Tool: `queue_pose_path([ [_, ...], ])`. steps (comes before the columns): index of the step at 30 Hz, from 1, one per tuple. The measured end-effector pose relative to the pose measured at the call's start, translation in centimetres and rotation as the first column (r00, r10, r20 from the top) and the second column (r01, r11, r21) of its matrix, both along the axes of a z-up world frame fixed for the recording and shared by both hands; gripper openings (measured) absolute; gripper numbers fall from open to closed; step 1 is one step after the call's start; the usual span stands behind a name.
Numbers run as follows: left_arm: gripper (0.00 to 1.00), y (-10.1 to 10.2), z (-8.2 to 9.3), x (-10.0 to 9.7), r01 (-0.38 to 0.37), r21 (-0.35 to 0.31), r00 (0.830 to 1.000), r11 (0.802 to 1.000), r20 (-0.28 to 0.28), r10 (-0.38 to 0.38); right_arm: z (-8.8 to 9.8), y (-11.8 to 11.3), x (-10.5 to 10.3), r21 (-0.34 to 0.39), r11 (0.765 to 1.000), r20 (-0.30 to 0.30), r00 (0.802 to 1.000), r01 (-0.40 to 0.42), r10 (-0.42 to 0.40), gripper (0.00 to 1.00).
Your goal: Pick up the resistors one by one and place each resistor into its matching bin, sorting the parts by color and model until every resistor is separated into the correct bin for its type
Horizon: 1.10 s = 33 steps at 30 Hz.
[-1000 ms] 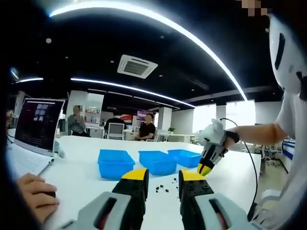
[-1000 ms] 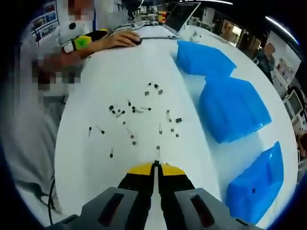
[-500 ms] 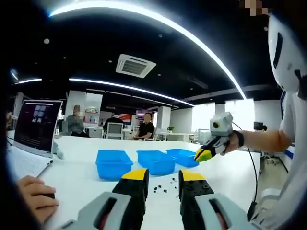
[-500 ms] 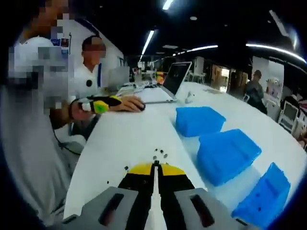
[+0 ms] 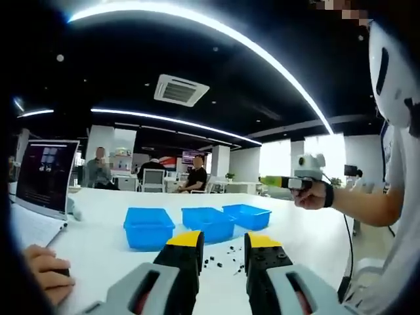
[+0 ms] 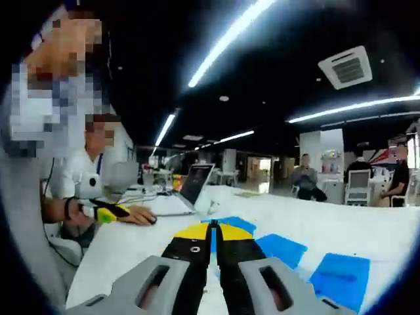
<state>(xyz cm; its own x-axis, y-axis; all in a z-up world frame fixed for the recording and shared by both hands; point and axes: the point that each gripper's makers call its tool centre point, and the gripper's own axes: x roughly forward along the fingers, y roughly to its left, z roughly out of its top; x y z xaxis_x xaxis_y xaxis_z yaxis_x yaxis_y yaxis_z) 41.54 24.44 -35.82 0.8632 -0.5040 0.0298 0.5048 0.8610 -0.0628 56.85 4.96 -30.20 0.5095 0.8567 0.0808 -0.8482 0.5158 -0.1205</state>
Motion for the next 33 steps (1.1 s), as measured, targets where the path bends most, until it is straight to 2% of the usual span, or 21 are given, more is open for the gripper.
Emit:
queue_pose_path([
  [1, 0.27, -0.1, 0.1, 0.0, 0.002, -0.001, 1.0, 1.0, 0.003, -0.002, -0.3, -0.9, 1.1, -0.035, 0.998, 0.033, 0.998, 0.056, -0.055, 0.06],
  [2, 0.27, -0.1, 0.2, 0.0, 0.002, -0.003, 1.0, 1.0, 0.003, -0.002, -0.8, -1.8, 2.2, -0.064, 0.992, 0.039, 0.994, 0.105, -0.103, 0.06],
  [4, 0.27, -0.1, 0.2, -0.1, 0.001, -0.005, 1.0, 1.0, 0.004, -0.001, -1.6, -3.8, 4.4, -0.073, 0.974, 0.008, 0.977, 0.213, -0.213, 0.06],
  [5, 0.27, -0.1, 0.2, -0.1, 0.002, -0.003, 1.0, 1.0, 0.004, -0.002, -1.6, -4.6, 5.2, -0.072, 0.963, 0.013, 0.966, 0.258, -0.258, 0.06],
  [8, 0.27, -0.3, 0.0, -0.4, 0.011, 0.01, 1.0, 1.0, 0.004, -0.011, -2.2, -5.2, 6.1, -0.103, 0.958, 0.033, 0.963, 0.269, -0.267, 0.06],
  [10, 0.27, -0.4, -0.3, -0.4, 0.009, 0.012, 1.0, 1.0, -0.008, -0.009, -2.7, -5.9, 6.9, -0.126, 0.942, 0.043, 0.951, 0.31, -0.307, 0.06],
  [14, 0.27, -0.5, -0.1, -0.4, 0.004, 0.01, 1.0, 1.0, -0.008, -0.004, -3.9, -7.2, 8.3, -0.094, 0.916, -0.034, 0.918, 0.39, -0.394, 0.06],
  [22, 0.27, 0.3, 0.0, -0.2, -0.019, 0.003, 1.0, 1.0, -0.006, 0.019, -4.2, -7.9, 9.2, -0.066, 0.91, -0.069, 0.908, 0.41, -0.414, 0.06],
  [33, 0.27, 0.6, -0.2, -0.6, -0.023, 0.006, 1.0, 1.0, -0.007, 0.023, -4.7, -7.9, 9.4, -0.084, 0.903, -0.08, 0.9, 0.422, -0.428, 0.06],
])
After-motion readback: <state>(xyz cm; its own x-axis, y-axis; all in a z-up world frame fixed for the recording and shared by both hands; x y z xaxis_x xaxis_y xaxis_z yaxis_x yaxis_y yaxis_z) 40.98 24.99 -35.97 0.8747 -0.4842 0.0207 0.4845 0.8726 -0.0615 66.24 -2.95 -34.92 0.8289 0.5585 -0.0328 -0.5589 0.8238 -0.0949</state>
